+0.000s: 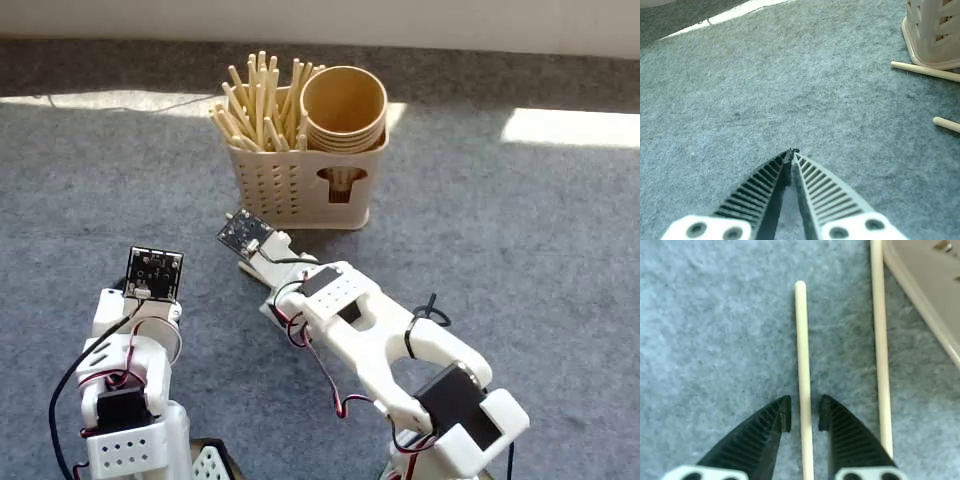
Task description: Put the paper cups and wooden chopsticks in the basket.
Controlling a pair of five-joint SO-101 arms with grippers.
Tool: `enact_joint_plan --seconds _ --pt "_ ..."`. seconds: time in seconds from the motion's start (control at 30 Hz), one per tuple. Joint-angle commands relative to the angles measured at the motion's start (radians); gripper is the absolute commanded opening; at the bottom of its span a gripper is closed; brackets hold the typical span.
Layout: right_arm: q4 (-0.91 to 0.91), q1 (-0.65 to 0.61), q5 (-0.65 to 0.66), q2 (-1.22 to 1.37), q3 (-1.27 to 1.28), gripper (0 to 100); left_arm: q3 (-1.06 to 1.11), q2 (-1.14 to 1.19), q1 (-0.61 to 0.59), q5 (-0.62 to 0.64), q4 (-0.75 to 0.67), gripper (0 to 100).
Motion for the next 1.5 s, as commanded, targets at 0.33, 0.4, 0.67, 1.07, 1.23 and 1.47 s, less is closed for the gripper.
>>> enact_joint_plan --seconds 0.33,0.4,0.67,1.07,1.23,1.47 --pt "0.243 -0.01 0.115 0.002 -0.09 0.4 0.019 -0.007 -0.01 -0.006 0.005 0" --pt "0.295 -0.008 0.117 0.002 -0.108 0.4 0.019 -0.007 -0.01 -0.006 0.005 0" --pt "0.374 -0.008 0.118 0.002 -0.105 0.4 0.019 -0.007 -0.005 -0.006 0.005 0" --pt "0.447 0.058 0.112 -0.338 -0.015 0.4 0.019 -0.007 -0.005 -0.003 0.002 0" --pt "0.321 0.074 0.044 -0.535 0.116 0.4 0.019 -0.007 -0.005 -0.003 0.002 0" --pt "0.205 0.074 -0.132 -0.742 0.214 0.4 0.019 -0.007 -0.005 -0.003 0.002 0"
